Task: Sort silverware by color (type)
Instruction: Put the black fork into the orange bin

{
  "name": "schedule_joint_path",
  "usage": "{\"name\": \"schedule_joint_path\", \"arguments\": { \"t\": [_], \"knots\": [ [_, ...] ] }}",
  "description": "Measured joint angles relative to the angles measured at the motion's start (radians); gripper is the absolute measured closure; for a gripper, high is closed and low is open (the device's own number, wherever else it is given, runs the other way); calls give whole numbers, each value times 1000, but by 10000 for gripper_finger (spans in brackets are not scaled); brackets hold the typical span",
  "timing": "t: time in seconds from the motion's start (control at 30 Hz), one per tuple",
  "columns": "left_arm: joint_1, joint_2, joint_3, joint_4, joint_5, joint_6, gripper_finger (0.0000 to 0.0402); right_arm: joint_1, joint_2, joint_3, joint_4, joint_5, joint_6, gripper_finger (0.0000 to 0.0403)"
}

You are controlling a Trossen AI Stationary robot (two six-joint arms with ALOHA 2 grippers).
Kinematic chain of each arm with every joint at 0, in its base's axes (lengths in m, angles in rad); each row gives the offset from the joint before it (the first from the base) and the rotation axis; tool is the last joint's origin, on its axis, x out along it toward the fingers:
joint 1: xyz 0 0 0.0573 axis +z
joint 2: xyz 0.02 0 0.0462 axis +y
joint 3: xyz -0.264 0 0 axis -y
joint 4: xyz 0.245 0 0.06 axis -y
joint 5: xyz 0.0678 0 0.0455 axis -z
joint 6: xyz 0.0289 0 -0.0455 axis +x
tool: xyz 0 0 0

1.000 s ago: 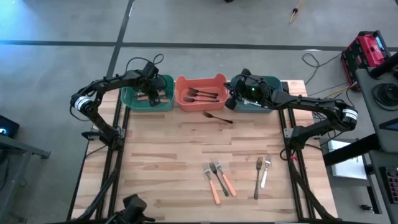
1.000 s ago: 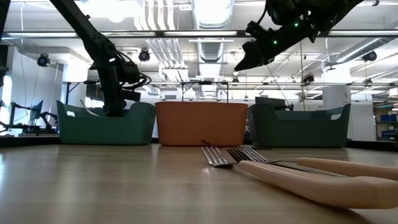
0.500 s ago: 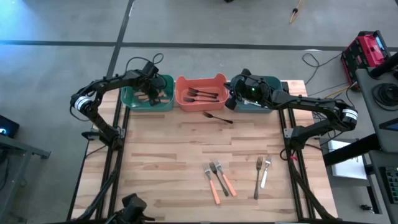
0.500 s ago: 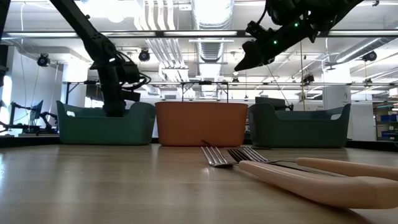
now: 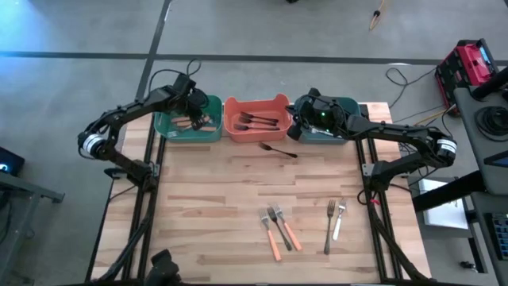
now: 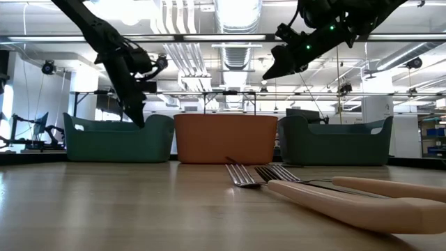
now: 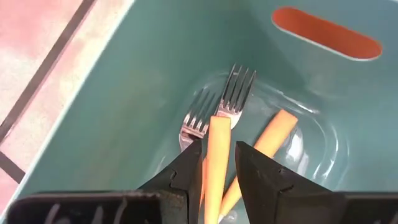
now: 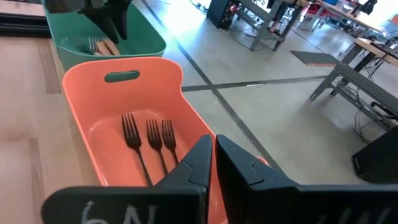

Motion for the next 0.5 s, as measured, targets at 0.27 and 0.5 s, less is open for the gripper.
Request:
{"name": "schedule_joint_path", "arguments": {
  "t": [0.27, 0.5],
  "knots": [
    [0, -76, -100, 98, -3, -110, 324, 4, 0, 0, 0, -1, 8, 390],
    [-4, -113, -203, 203, -9, -218, 324, 4, 0, 0, 0, -1, 9, 390]
  ]
}}
